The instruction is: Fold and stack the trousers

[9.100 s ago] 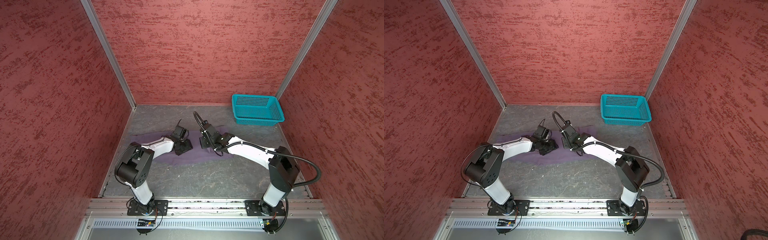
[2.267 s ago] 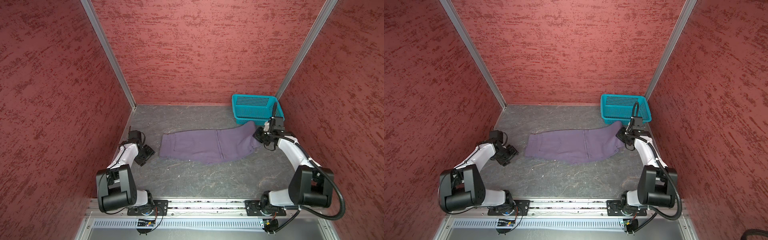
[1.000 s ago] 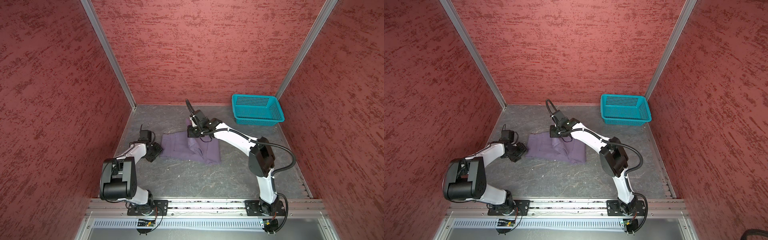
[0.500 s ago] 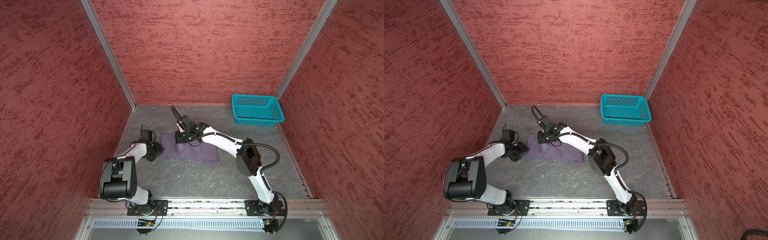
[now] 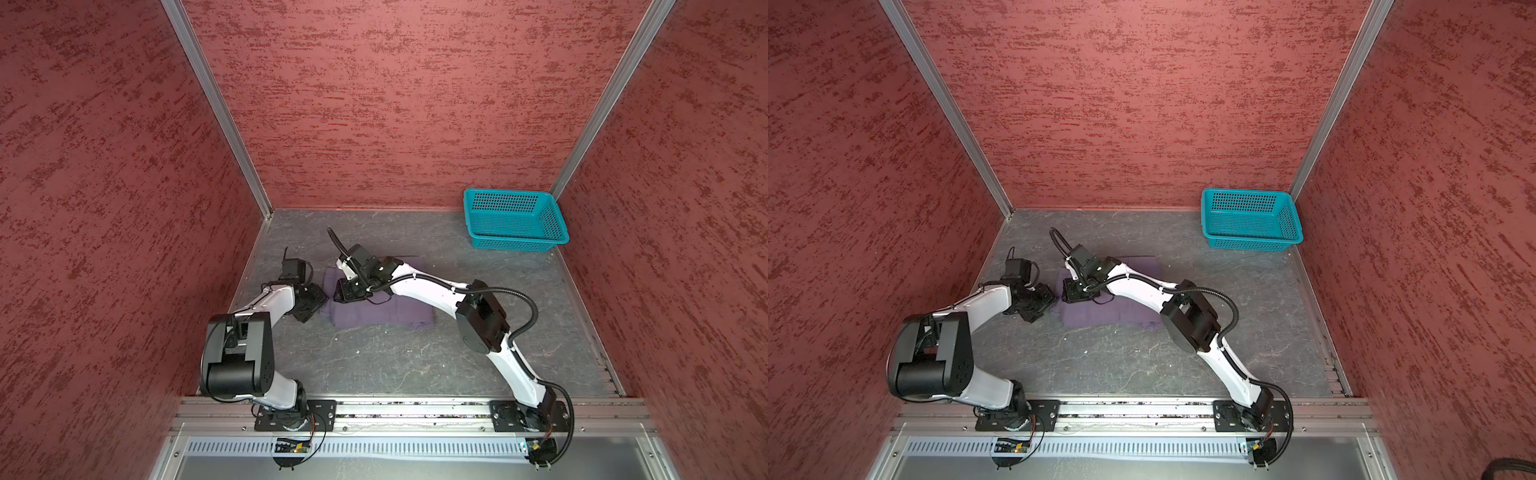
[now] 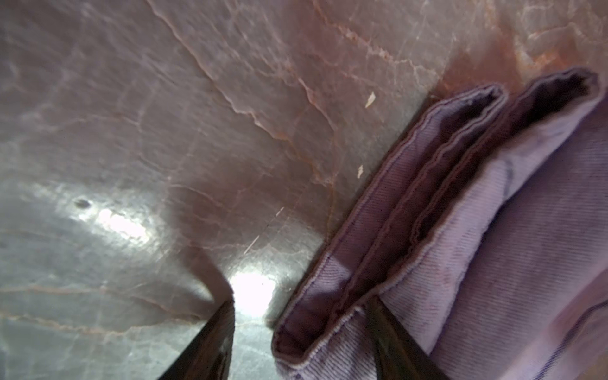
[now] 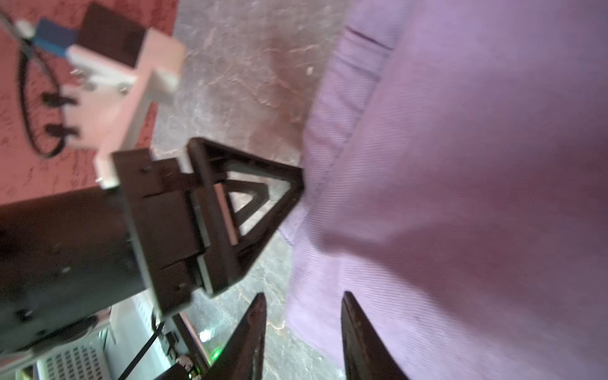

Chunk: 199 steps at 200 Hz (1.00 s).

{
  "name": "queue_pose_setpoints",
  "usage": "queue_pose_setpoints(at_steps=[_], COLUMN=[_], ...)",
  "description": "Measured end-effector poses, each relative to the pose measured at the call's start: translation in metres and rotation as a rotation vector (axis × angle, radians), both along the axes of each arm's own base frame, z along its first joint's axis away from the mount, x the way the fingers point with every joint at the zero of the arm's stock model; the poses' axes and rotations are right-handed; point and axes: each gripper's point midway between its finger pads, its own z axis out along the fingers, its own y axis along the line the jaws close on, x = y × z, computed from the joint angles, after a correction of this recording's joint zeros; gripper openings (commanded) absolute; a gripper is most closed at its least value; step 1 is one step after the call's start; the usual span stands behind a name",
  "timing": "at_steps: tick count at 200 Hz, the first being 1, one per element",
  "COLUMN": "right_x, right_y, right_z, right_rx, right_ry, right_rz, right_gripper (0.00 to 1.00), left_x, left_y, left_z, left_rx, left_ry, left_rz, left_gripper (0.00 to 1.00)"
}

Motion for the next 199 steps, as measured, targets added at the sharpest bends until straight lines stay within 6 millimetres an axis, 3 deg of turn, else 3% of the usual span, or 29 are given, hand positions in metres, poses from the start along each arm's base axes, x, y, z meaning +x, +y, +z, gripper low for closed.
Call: queue_pose_setpoints(at_steps=[27,46,71,91,111,125,137,149,163,199], right_x=[0.004,0.008,0.006,0.016,0.030,0.035,0.028,0.010,-0.010,-0.023], right_y=[0.001,-0.015,-0.071,-0.127,-0.187,-0.225,-0.248,-0.260,-0.265,-0.264], right_z=[0.022,0.050,0.089,0.101,0.076,0.038,0.002,-0.029,-0.050,-0.065], right_rx=[0.025,0.021,0.014,0.022,0.005,-0.030,-0.072,-0.111,-0.131,-0.106], right_ry=[-0.094,-0.200,-0.310,-0.347,-0.305,-0.229,-0.151,-0.078,-0.019,0.014], right_rz=[0.047,0.050,-0.009,-0.103,-0.231,-0.314,-0.355,-0.356,-0.344,-0.340], right_gripper=[0.34,0.26,0.25,0.15,0.04,0.04,0.04,0.04,0.04,0.05], left_x=[-0.002,-0.013,-0.020,-0.011,0.004,0.016,0.025,0.032,0.035,0.037], left_y=[-0.001,-0.002,-0.007,-0.018,-0.038,-0.055,-0.071,-0.082,-0.087,-0.075], left_z=[0.001,0.004,0.030,0.062,0.088,0.098,0.098,0.091,0.077,0.049], left_rx=[0.011,0.019,0.047,0.070,0.068,0.062,0.059,0.066,0.086,0.173], left_ry=[0.014,0.045,0.004,-0.084,-0.164,-0.186,-0.180,-0.157,-0.116,-0.020], left_rz=[-0.006,-0.004,-0.012,-0.038,-0.087,-0.132,-0.170,-0.198,-0.213,-0.204], left_gripper=[0.65,0.65,0.65,0.63,0.60,0.60,0.61,0.65,0.68,0.70])
